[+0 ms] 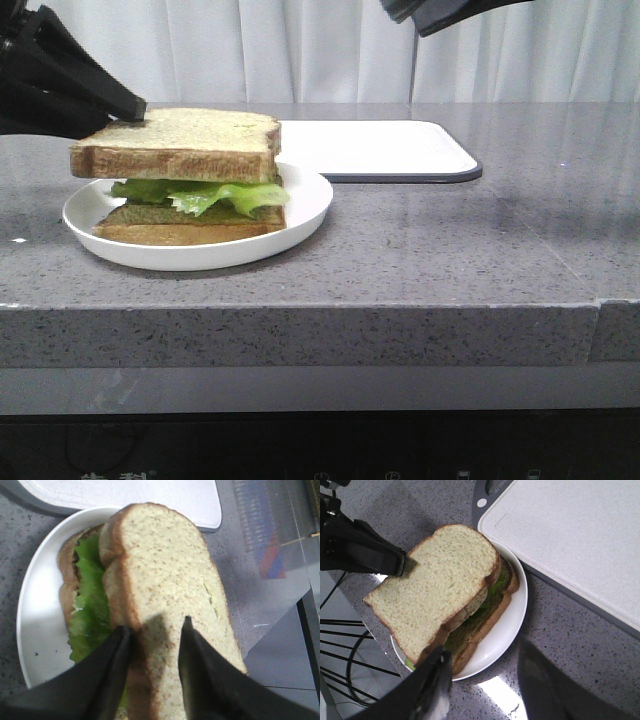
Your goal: Left arm grabs bread, right arm adds lettuce
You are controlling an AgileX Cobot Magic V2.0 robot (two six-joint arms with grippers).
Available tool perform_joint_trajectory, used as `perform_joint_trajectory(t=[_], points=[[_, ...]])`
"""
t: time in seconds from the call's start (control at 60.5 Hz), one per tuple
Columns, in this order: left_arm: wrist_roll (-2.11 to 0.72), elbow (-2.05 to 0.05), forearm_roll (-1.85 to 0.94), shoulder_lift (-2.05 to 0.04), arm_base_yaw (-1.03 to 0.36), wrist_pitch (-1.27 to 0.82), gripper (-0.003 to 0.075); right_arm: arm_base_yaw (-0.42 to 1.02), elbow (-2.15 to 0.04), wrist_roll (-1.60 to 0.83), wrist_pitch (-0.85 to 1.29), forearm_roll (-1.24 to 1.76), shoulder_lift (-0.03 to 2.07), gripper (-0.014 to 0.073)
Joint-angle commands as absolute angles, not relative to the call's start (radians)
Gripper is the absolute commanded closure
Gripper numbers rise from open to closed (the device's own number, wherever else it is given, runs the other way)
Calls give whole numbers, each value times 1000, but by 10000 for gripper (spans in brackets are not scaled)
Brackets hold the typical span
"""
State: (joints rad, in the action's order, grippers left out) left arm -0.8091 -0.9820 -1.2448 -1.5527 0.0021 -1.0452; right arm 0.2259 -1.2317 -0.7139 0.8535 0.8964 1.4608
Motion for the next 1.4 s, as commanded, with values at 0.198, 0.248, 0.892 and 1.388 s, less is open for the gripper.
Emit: perform_joint_trajectory(t=[0.198, 0.248, 0.892, 1.388], points=[[-768, -1076, -1094, -1393, 4, -1096, 364, 220, -1262, -541, 928, 695, 1329, 249], [-721, -1093, -1016, -1347, 4, -1089, 364, 220, -1262, -465, 945, 601, 1302, 249], [-100, -967, -125, -713, 4, -872, 366, 220, -1045, -12, 903, 115, 836, 249], [-100, -808, -132, -528, 4, -828, 498, 220, -835, -12, 887, 60, 491, 408]])
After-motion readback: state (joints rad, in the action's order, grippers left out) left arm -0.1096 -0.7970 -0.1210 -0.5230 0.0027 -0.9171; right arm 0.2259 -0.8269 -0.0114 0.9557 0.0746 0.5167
